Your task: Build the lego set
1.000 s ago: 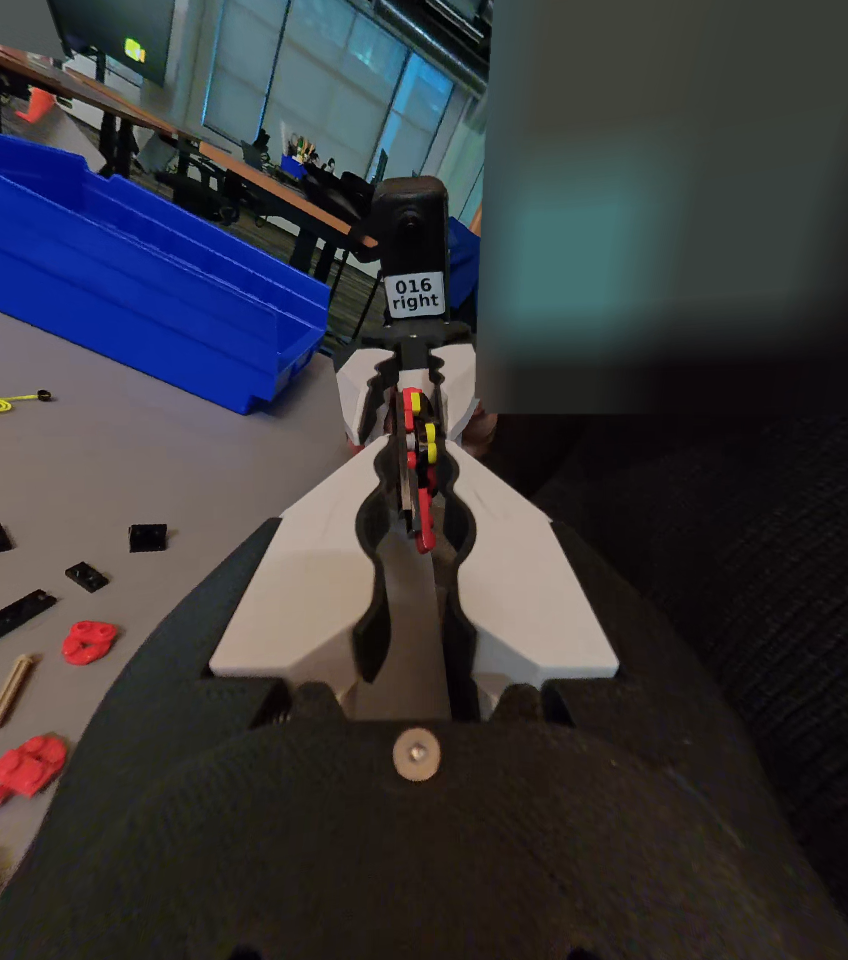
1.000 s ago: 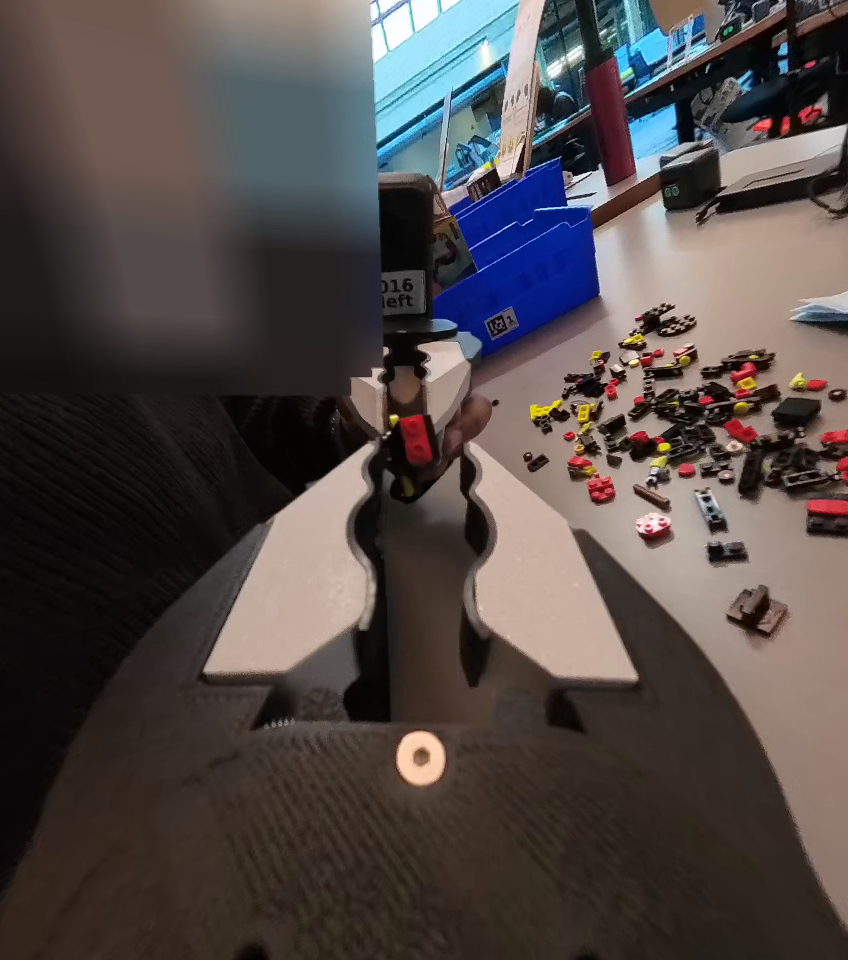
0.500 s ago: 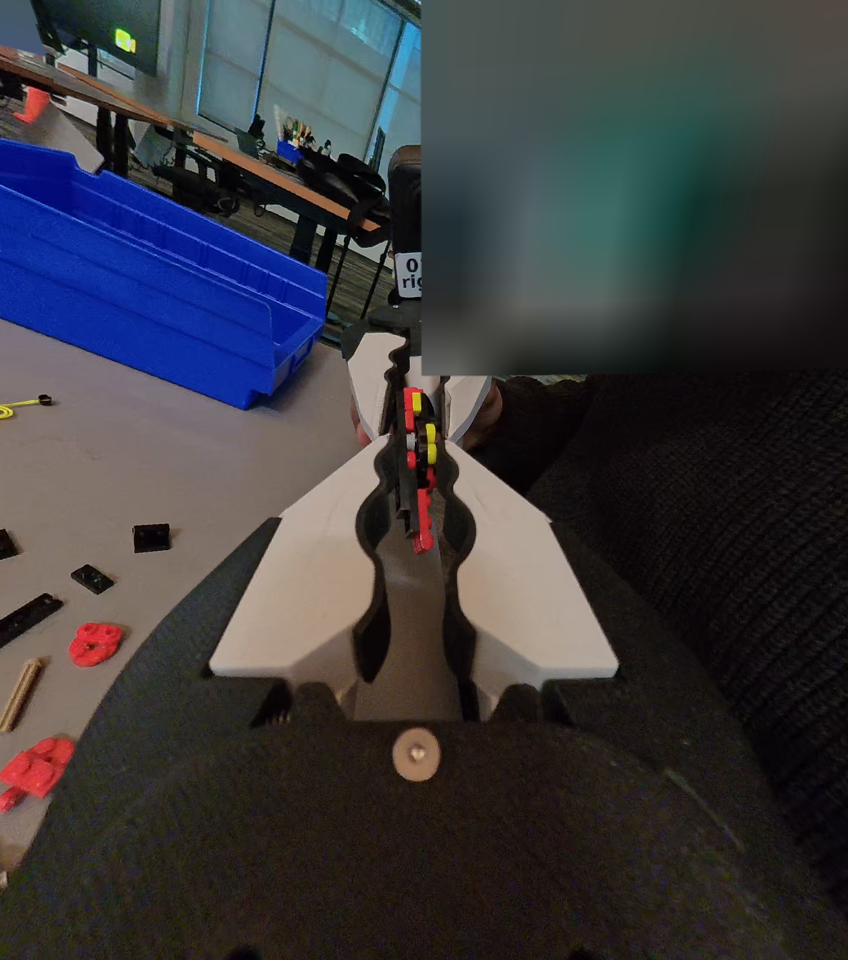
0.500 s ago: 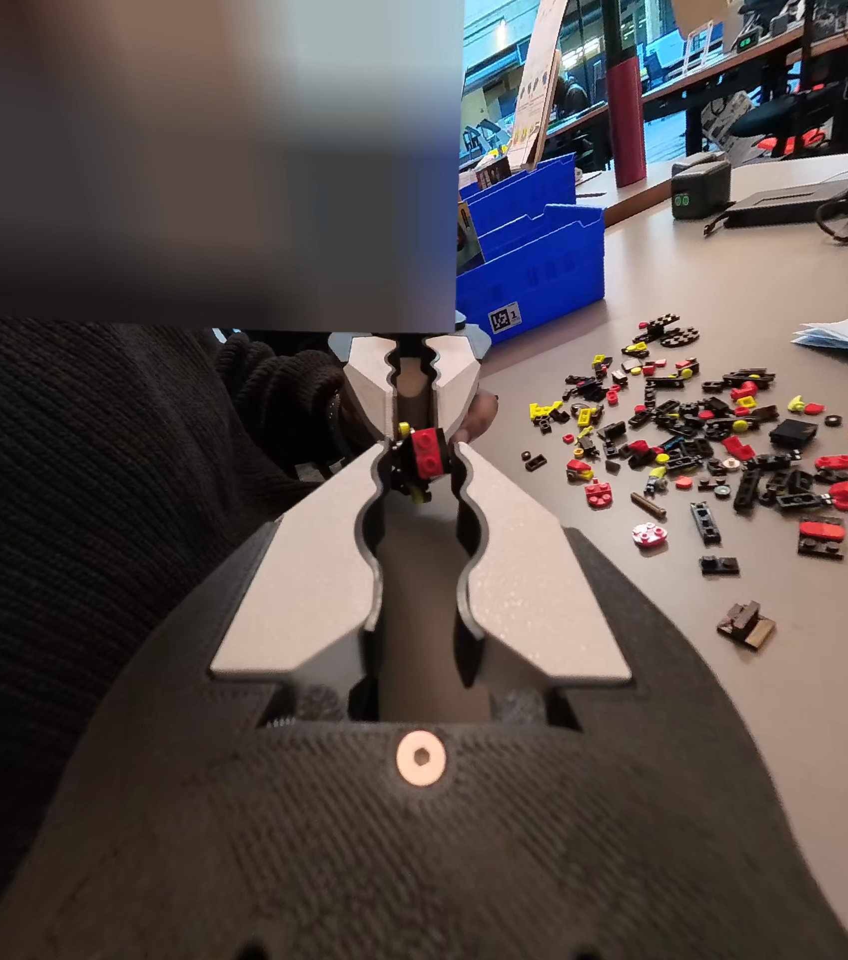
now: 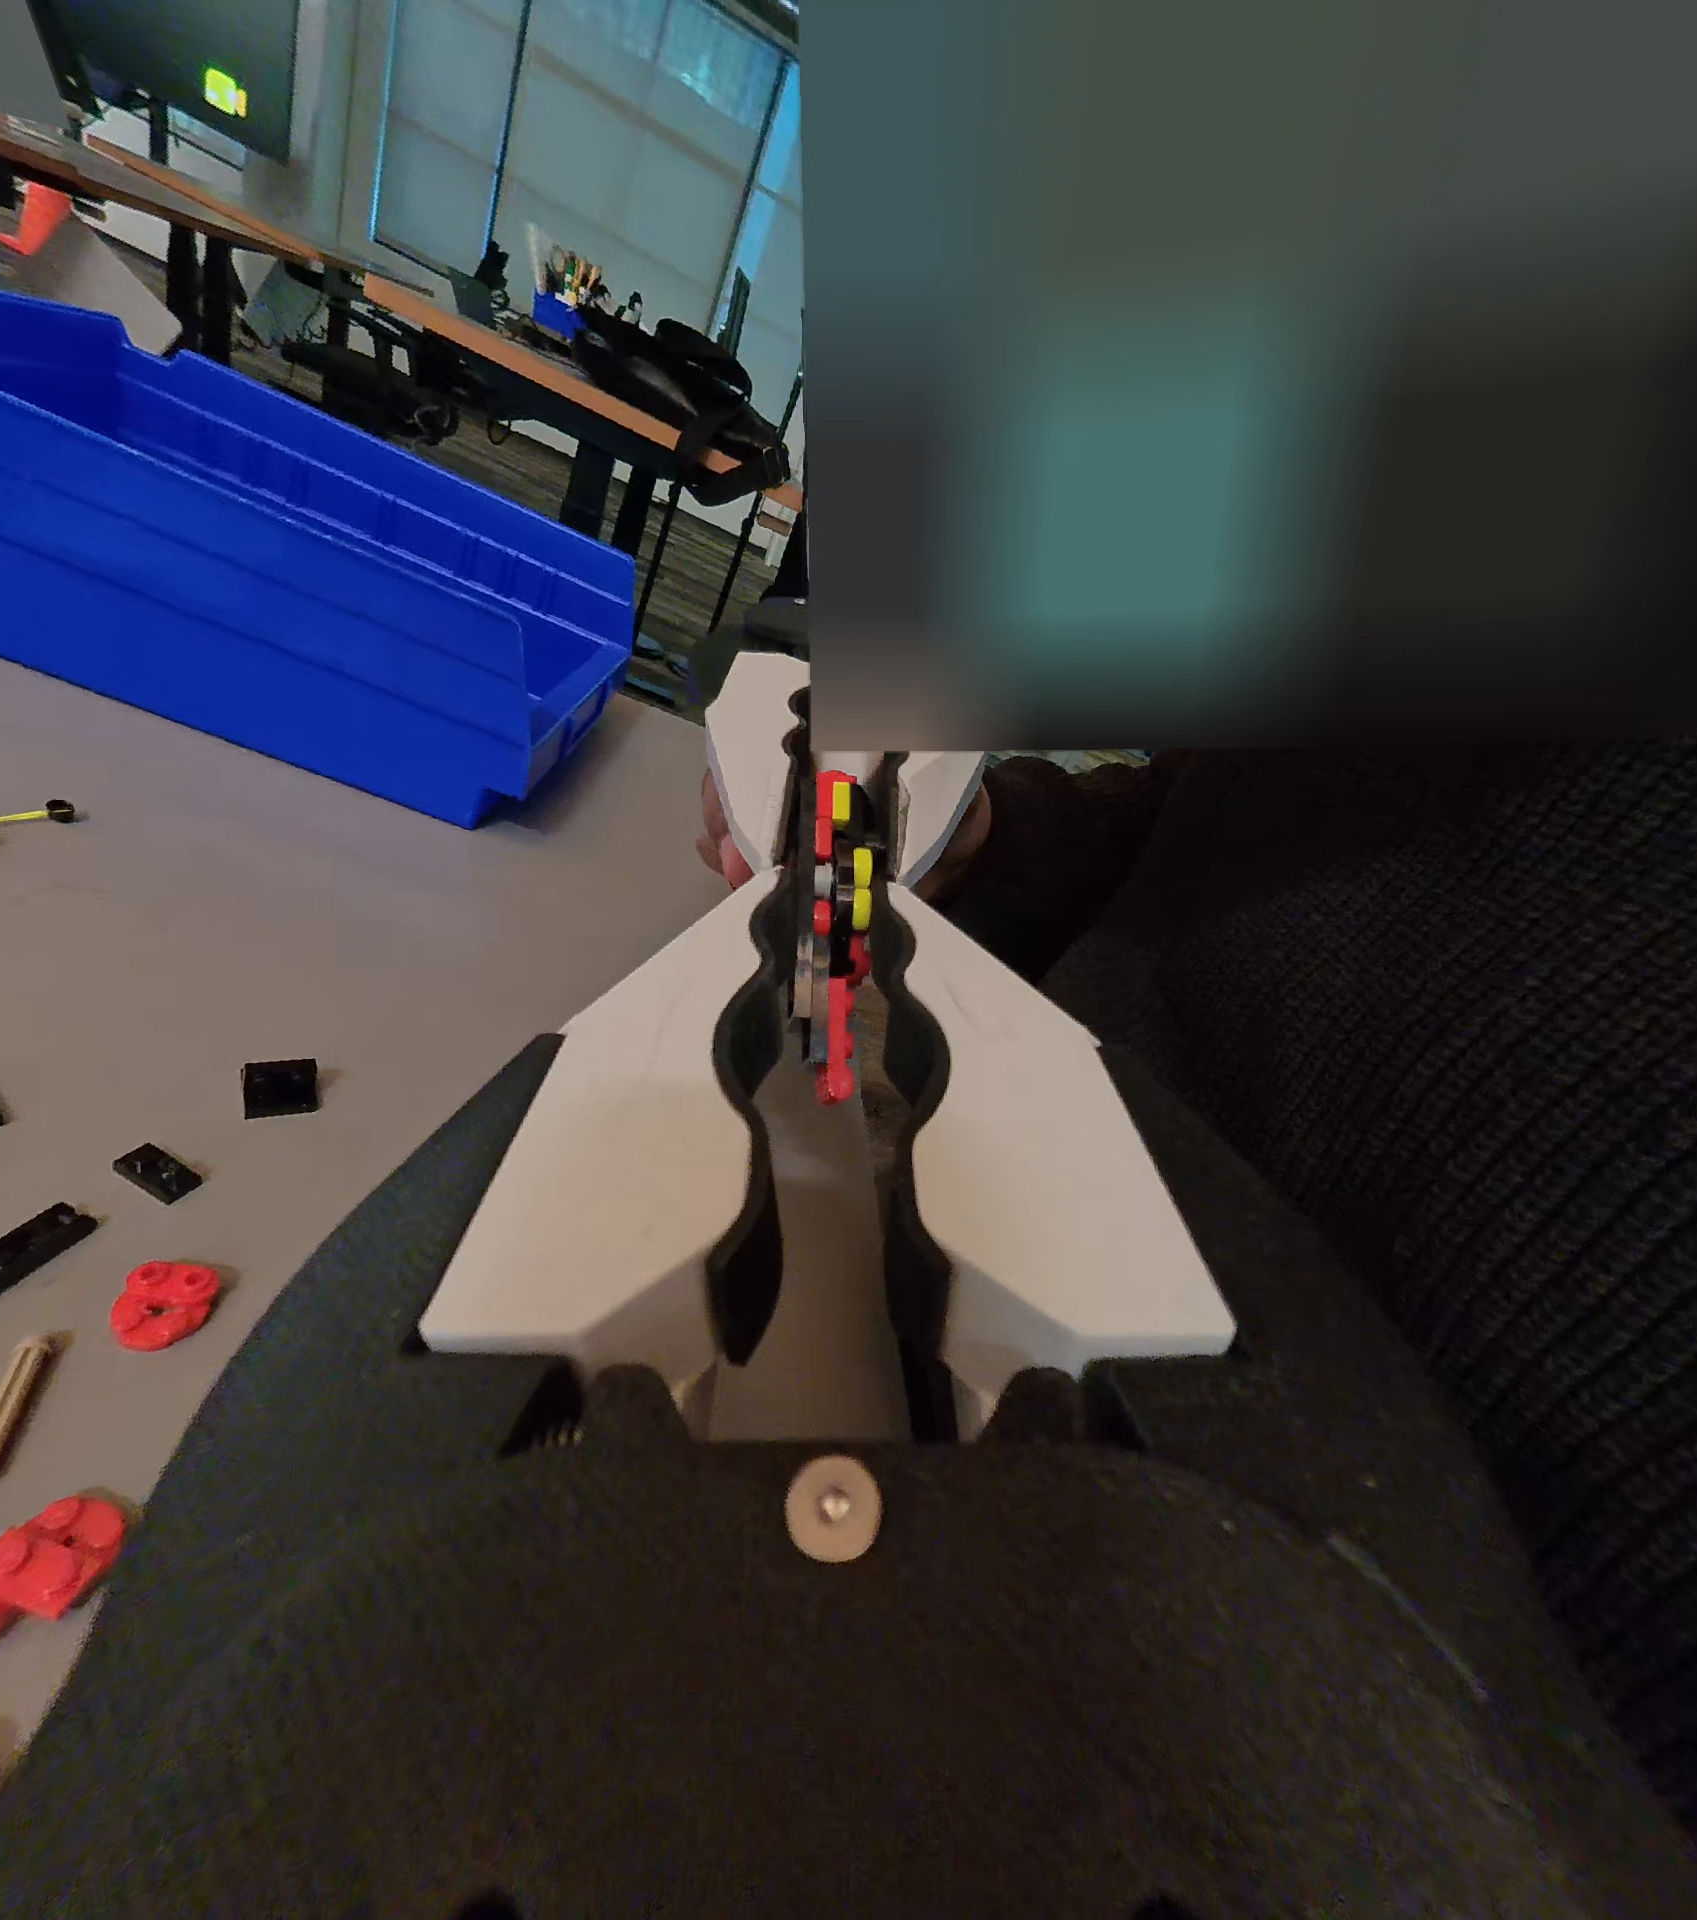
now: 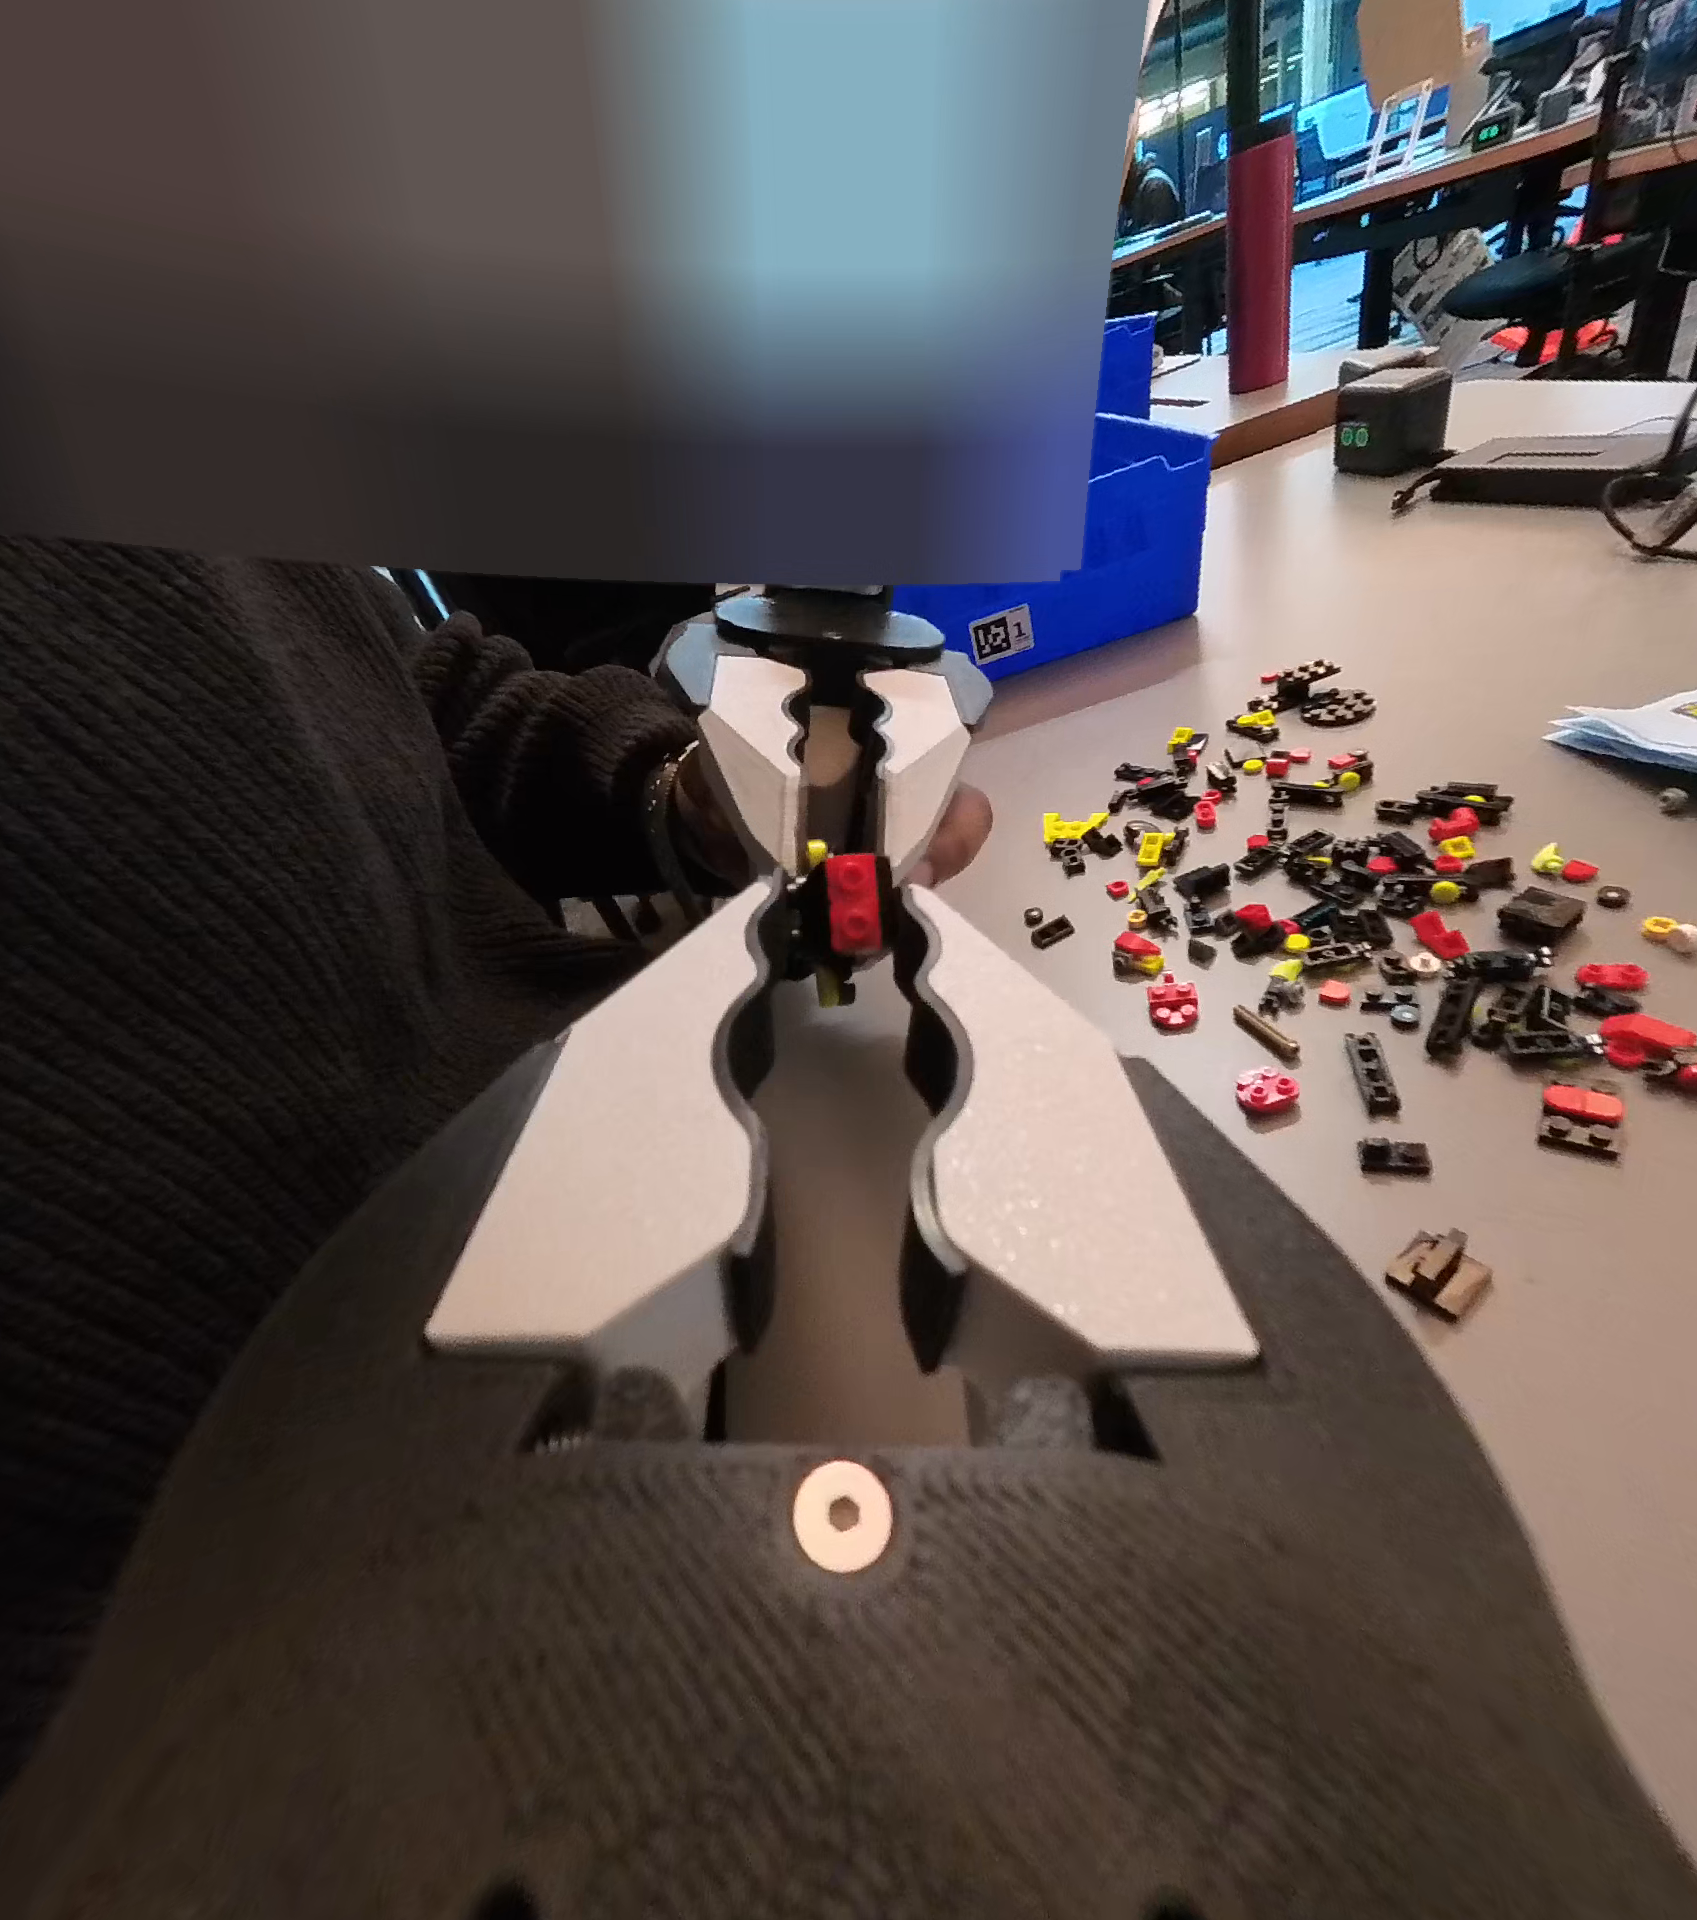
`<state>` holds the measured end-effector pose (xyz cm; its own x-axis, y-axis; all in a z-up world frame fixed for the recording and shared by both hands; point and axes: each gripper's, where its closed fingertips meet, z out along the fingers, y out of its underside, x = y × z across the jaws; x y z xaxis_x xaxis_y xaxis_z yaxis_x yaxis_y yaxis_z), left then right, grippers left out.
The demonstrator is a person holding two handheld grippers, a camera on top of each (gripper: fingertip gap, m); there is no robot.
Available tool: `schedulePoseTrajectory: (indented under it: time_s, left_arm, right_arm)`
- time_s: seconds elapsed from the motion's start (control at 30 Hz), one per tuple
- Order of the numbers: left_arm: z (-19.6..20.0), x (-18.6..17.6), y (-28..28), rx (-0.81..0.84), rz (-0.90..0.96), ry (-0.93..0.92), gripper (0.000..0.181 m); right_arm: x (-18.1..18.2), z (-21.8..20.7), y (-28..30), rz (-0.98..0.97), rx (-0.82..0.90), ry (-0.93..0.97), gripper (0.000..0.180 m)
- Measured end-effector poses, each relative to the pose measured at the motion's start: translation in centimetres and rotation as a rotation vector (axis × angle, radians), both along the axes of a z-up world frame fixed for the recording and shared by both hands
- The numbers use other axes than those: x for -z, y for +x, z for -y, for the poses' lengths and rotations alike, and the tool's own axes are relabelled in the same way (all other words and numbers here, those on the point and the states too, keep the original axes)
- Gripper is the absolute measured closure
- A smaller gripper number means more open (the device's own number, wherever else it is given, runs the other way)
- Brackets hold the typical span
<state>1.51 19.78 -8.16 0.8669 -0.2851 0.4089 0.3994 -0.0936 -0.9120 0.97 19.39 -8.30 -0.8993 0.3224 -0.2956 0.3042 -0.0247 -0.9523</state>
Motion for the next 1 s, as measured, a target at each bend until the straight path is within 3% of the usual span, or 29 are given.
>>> schedulePoseTrajectory:
  time_s: [0.67, 1.0]
  left_arm:
    - [0.31, -0.50, 0.75, 0.030, -0.036, 0.026, 0.172]
    - [0.06, 0.22, 0.65, 0.027, -0.004, -0.012, 0.178]
  right_arm:
    - [-0.55, 0.13, 0.92, -0.120, -0.028, 0.013, 0.160]
    - [-0.28, -0.13, 0.50, -0.010, -0.039, -0.023, 0.164]
